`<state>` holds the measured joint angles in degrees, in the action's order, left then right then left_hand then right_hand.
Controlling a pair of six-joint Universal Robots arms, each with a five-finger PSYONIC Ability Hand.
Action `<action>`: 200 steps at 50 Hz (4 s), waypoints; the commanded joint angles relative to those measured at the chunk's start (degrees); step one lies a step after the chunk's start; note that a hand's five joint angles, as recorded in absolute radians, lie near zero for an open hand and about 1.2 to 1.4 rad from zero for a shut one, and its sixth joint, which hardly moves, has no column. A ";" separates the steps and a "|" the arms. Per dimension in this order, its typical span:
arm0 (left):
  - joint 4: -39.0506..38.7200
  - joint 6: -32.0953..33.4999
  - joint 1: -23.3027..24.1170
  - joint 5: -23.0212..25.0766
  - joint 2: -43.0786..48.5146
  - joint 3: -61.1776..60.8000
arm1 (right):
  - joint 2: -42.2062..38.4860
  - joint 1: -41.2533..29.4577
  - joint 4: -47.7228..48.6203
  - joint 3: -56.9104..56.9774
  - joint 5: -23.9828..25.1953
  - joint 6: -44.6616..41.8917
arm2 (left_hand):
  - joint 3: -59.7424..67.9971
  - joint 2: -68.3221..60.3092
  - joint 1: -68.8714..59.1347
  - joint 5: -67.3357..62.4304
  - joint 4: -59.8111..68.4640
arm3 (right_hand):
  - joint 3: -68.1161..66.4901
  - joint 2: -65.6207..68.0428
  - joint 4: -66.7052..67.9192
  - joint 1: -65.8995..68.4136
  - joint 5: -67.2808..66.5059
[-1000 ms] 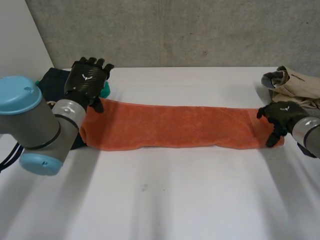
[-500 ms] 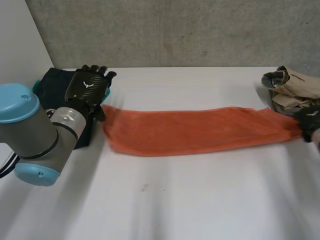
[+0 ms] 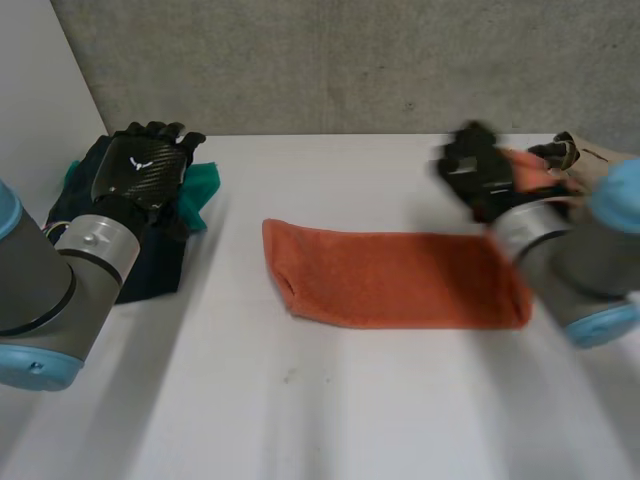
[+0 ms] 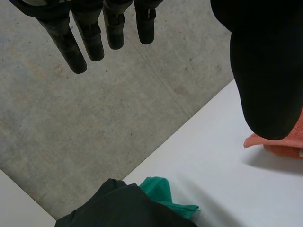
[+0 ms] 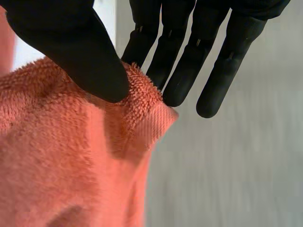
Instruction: Fold the laundry.
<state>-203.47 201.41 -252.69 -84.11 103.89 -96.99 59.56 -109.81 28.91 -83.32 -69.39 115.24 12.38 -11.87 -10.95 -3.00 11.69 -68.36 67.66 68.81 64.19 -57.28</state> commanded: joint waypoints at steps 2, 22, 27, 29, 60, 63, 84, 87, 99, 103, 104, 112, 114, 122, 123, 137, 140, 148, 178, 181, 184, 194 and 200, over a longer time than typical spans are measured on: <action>-0.09 -0.67 0.71 0.00 -0.53 -1.35 | -11.57 -17.35 3.96 2.36 10.24 -3.97 | -2.38 1.87 0.95 3.00 -1.69 | -11.64 12.34 11.19 15.81 -12.72; -1.23 -0.49 9.67 -0.52 5.61 8.13 | 2.21 -11.75 -2.71 -6.76 -6.81 37.55 | -2.38 1.87 0.95 3.00 -1.69 | 58.36 -57.66 -58.81 -54.19 57.28; -1.14 -0.31 13.27 -0.79 8.69 9.81 | 1.96 -5.16 -9.30 -9.23 -6.81 42.70 | -2.38 1.87 0.95 3.00 -1.69 | 58.36 -57.66 -58.81 -54.19 57.28; -1.14 -0.23 14.33 -0.88 9.92 10.07 | 0.22 -1.92 -12.54 -10.02 -6.81 40.70 | -2.38 1.87 0.95 3.00 -1.69 | 58.36 -57.66 -58.81 -54.19 57.28; -0.26 -2.59 12.31 -6.49 5.09 7.08 | -8.67 -21.06 -6.84 -3.70 -0.83 10.27 | -1.50 0.98 0.06 2.12 -0.81 | 2.46 -1.76 -2.91 1.71 1.38; -0.26 -4.61 12.57 -8.51 5.09 7.69 | -7.27 -21.15 -8.17 -3.70 -0.39 13.25 | -1.16 0.64 -0.28 1.78 -0.47 | 58.36 -57.66 -58.81 -54.19 57.28; 13.61 -14.37 26.81 -9.84 22.75 25.97 | -0.75 -2.51 -26.79 6.49 -2.42 63.53 | -0.49 -0.03 -0.95 1.11 0.20 | 58.36 -57.66 -58.81 -54.19 57.28; 17.31 -17.97 27.08 -12.21 26.53 27.91 | -4.96 -2.42 -31.26 10.78 -1.19 62.22 | 1.20 -1.71 -2.63 -0.58 1.89 | 58.36 -57.66 -58.81 -54.19 57.28; 25.13 -16.23 26.81 -23.20 28.65 25.28 | -14.21 -2.42 -37.44 16.61 -2.85 46.05 | 1.36 -1.88 -2.80 -0.75 2.06 | 58.36 -57.66 -58.81 -54.19 57.28; 25.31 -13.86 25.76 -23.11 25.85 23.87 | -12.55 -2.60 -37.35 16.08 -5.66 39.99 | 1.20 -1.71 -2.64 -0.58 1.89 | 58.36 -57.66 -58.81 -54.19 57.28; 25.31 -13.50 25.50 -23.11 25.31 23.96 | -11.24 -2.95 -37.00 15.30 -6.28 38.15 | 1.03 -1.55 -2.47 -0.41 1.72 | 58.36 -57.66 -58.81 -54.19 57.28; 25.22 -11.65 24.00 -15.04 20.65 27.73 | -1.49 -7.34 -26.21 4.07 -6.98 36.73 | 0.02 -0.54 -1.46 0.60 0.71 | 58.36 -57.66 -58.81 -54.19 57.28; 25.22 -11.65 23.56 -12.40 19.77 28.44 | 0.98 -8.22 -23.74 0.98 -6.99 35.94 | 0.02 -0.54 -1.46 0.60 0.71 | 58.36 -57.66 -58.81 -54.19 57.28; 25.75 -11.83 18.99 2.96 16.60 34.40 | 4.60 -11.65 -16.61 -12.30 -6.19 34.27 | 0.35 -0.87 -1.79 0.26 1.04 | 58.36 -57.66 -58.81 -54.19 57.28; 25.84 -11.92 18.90 4.56 16.60 35.02 | 4.51 -12.00 -14.78 -14.31 -6.19 33.74 | 0.35 -0.87 -1.79 0.26 1.05 | 58.36 -57.66 -58.81 -54.19 57.28; 28.21 -12.18 18.90 17.32 16.96 36.17 | -2.61 -12.09 0.17 -16.00 -6.90 32.77 | -0.15 -0.37 -1.29 0.77 0.54 | 58.36 -57.66 -58.81 -54.19 57.28; 28.21 -12.27 19.08 17.49 17.04 36.00 | -5.15 -12.09 3.51 -15.04 -6.99 32.68 | -0.15 -0.37 -1.29 0.77 0.54 | 55.44 -54.74 -55.89 -51.27 54.35; 28.04 -12.36 18.82 17.40 17.22 36.00 | -7.18 -12.00 5.89 -12.75 -6.90 31.45 | 0.18 -0.70 -1.62 0.43 0.88 | 47.01 -46.31 -47.46 -42.84 45.93; 27.86 -12.36 17.58 17.40 16.96 35.82 | -12.28 -11.74 5.72 -3.17 -6.11 31.72 | 0.19 -0.70 -1.62 0.43 0.88 | -11.64 12.34 11.19 15.81 -12.72; 27.86 -12.36 17.41 17.40 16.60 36.08 | -11.40 -11.74 5.81 -1.95 -6.72 31.89 | 0.19 -0.70 -1.62 0.43 0.88 | -11.64 12.34 11.19 15.81 -12.72; 27.86 -12.27 16.80 17.40 16.34 36.52 | -10.09 -11.65 5.89 0.25 -7.07 32.42 | 0.19 -0.70 -1.62 0.43 0.88 | -11.64 12.34 11.19 15.81 -12.72; 27.60 -12.35 15.91 17.32 10.99 38.28 | -4.20 -3.66 8.35 12.73 -9.80 33.47 | 0.02 -0.54 -1.46 0.60 0.71 | -11.64 12.34 11.19 15.81 -12.72; 27.60 -12.88 16.00 17.32 8.78 38.20 | -3.49 5.74 9.50 20.64 -9.62 34.35 | 0.02 -0.54 -1.46 0.60 0.71 | -11.64 12.34 11.19 15.81 -12.72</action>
<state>-175.86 189.00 -236.83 -66.80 114.77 -58.70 55.50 -111.81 37.42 -68.91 -79.29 148.84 12.38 -11.87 -10.96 -2.99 11.70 -65.74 64.77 68.62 57.91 -53.10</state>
